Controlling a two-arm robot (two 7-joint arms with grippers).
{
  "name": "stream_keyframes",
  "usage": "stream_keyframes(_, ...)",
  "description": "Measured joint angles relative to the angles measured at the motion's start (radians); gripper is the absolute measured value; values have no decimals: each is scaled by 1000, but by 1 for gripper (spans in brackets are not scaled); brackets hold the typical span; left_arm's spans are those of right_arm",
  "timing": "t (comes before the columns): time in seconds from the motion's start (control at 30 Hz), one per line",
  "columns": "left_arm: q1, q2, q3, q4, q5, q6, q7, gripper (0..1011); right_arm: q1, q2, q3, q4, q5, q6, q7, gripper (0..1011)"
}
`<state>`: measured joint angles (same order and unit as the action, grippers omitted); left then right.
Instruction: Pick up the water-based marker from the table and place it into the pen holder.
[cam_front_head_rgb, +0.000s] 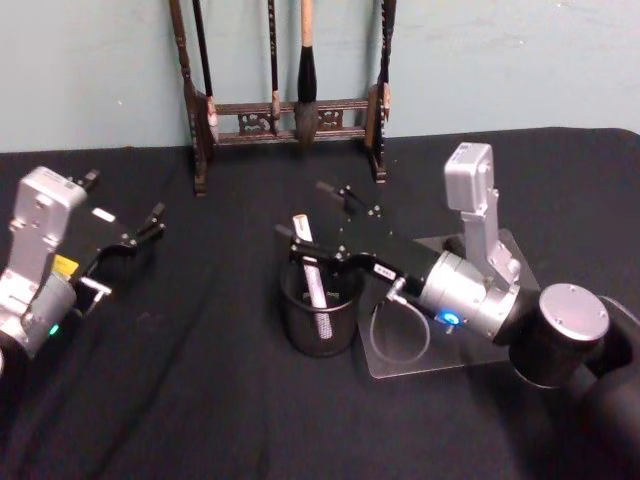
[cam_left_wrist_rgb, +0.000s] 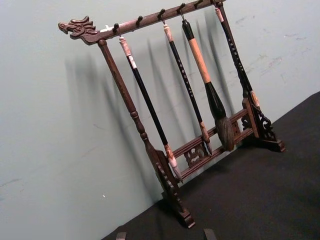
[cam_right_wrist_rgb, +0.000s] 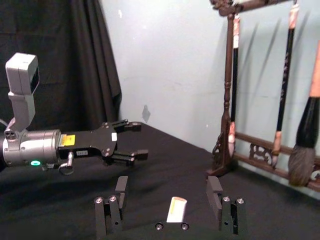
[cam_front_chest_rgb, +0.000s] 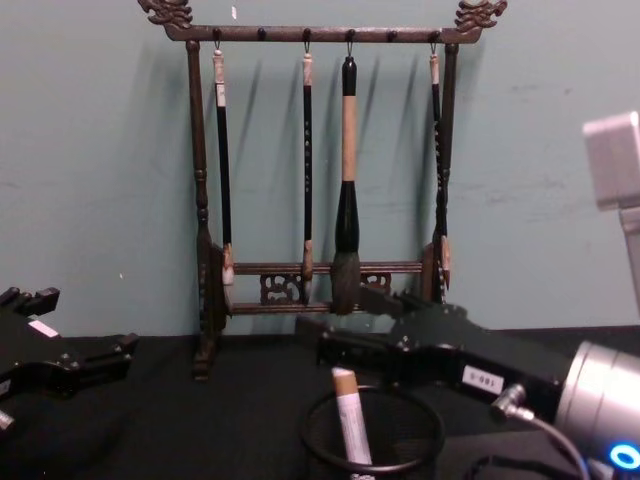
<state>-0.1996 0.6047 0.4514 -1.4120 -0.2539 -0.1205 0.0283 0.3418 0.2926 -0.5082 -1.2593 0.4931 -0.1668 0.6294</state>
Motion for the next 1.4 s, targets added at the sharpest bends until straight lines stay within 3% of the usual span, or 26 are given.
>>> stream_keyframes(0.3, 0, 0, 0, 0, 0, 0, 0, 1001, -23, 38, 41, -74, 0, 1, -45, 1002)
stream_keyframes(0.7, 0, 0, 0, 0, 0, 0, 0, 1001, -108, 112, 139, -182, -40, 58, -188, 1002)
stream_keyframes(0.83, 0, 0, 0, 0, 0, 0, 0, 1001, -128, 130, 159, -208, -66, 123, -237, 1002)
stream_keyframes(1.03, 0, 0, 0, 0, 0, 0, 0, 1001, -152, 150, 183, -241, -86, 280, -298, 1002)
stream_keyframes(1.27, 0, 0, 0, 0, 0, 0, 0, 1001, -158, 156, 198, -254, -91, 423, -336, 1002)
stream_keyframes(1.4, 0, 0, 0, 0, 0, 0, 0, 1001, -160, 157, 201, -261, -96, 473, -350, 1002)
